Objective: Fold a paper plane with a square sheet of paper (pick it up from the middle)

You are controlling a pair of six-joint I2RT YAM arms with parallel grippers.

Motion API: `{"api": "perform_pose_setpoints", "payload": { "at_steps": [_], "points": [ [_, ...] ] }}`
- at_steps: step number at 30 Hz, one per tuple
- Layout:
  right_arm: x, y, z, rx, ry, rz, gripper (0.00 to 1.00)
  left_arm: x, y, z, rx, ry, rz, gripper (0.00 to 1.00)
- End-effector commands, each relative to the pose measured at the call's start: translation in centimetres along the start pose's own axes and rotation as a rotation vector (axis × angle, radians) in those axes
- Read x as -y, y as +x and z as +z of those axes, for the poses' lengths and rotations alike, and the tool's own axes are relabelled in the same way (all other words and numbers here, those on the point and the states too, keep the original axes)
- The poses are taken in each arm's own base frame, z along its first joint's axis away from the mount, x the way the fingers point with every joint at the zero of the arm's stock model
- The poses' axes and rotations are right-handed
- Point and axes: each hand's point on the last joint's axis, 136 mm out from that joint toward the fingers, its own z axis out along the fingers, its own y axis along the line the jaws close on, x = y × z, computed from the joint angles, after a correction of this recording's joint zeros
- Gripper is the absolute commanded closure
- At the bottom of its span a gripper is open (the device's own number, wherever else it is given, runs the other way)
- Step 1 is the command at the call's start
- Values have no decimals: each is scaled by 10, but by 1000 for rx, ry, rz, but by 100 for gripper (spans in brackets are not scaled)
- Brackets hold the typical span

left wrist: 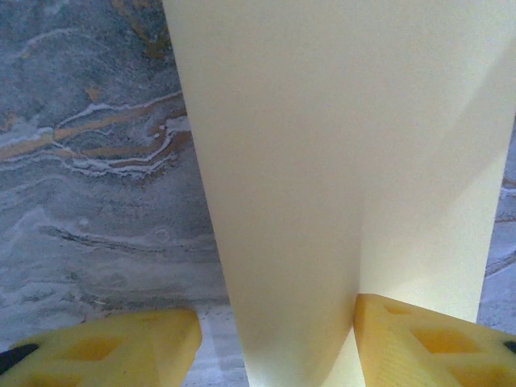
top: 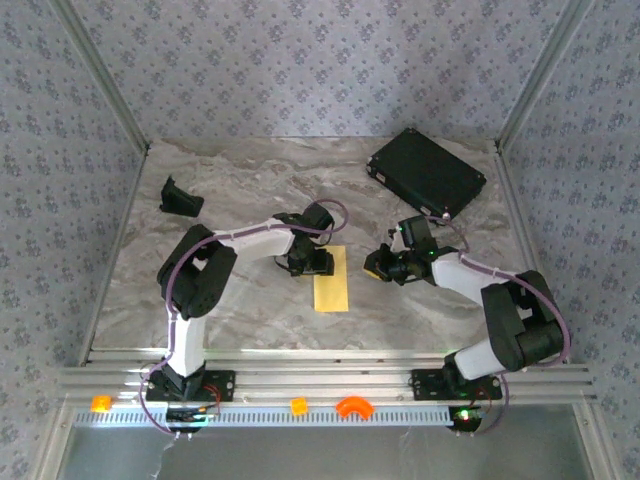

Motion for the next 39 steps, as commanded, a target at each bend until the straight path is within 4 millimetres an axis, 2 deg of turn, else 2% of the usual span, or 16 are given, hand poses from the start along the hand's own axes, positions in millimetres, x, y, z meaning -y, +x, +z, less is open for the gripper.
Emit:
{"api": "perform_pose_setpoints", "payload": {
  "at_steps": [1, 9, 16, 20, 29, 39],
  "points": [
    [-8, -4, 1, -4, -11, -25, 86, -49, 46, 78, -164, -139, -19, 41],
    [-19, 4, 15, -43, -38, -45, 88, -48, 47, 80, -169, -136, 2, 41],
    [-32, 9, 32, -80, -62, -62, 97, -48, 47, 81, -169, -135, 0, 41],
    [-37, 13, 40, -108, -71, -68, 98, -48, 48, 83, -174, -132, 9, 41],
    [-37, 16, 60, -141, -69, -49, 99, -48, 48, 84, -177, -129, 6, 41],
    [-38, 18, 72, -163, -68, -49, 99, -47, 49, 85, -178, -128, 9, 41]
  ]
}}
